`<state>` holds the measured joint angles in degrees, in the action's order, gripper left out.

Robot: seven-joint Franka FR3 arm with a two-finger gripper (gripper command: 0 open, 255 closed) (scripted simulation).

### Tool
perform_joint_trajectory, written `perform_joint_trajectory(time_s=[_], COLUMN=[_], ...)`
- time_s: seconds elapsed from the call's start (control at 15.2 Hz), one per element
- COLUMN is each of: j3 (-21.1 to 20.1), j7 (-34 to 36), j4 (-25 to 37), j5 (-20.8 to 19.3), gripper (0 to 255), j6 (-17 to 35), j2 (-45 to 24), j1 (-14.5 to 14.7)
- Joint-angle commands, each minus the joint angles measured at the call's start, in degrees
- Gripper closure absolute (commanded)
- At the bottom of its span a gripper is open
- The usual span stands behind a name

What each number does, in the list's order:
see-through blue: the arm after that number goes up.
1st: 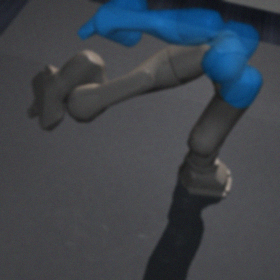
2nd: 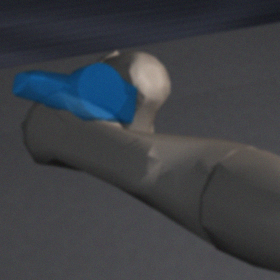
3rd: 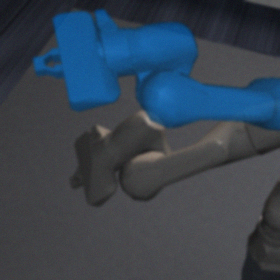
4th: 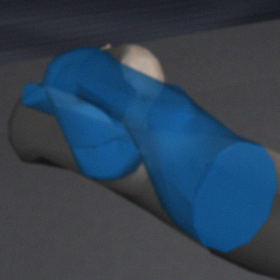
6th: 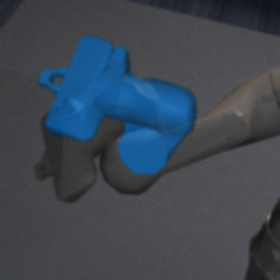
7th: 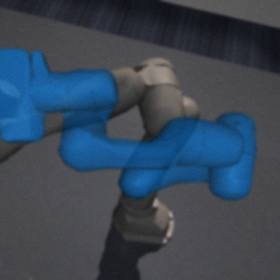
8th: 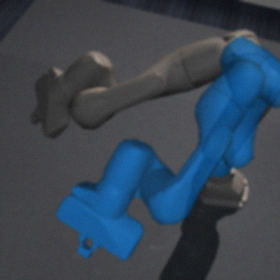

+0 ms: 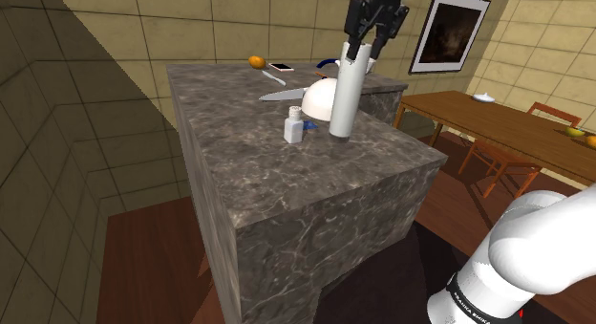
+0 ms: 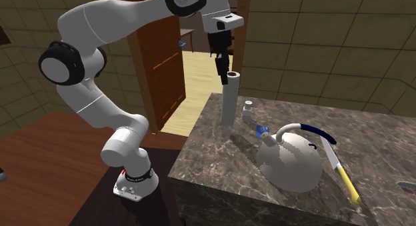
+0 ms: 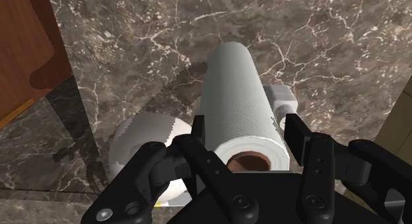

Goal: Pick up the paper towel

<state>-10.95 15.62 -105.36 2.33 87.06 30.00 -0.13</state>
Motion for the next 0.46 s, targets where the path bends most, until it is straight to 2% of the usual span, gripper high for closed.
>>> perform_joint_trajectory(time_s=[0.0, 0.26, 0.4], j3=[-0.07, -0.18, -0.18], j7=[0.08, 0.19, 0.19], j4=[2.69, 7.71, 7.90], j5=[-0.15, -0.43, -0.44], gripper=[255, 255, 255], j6=[-1.65, -4.77, -4.88], j2=[-1.07, -2.98, -3.05], j1=[-0.11, -0.29, -0.30])
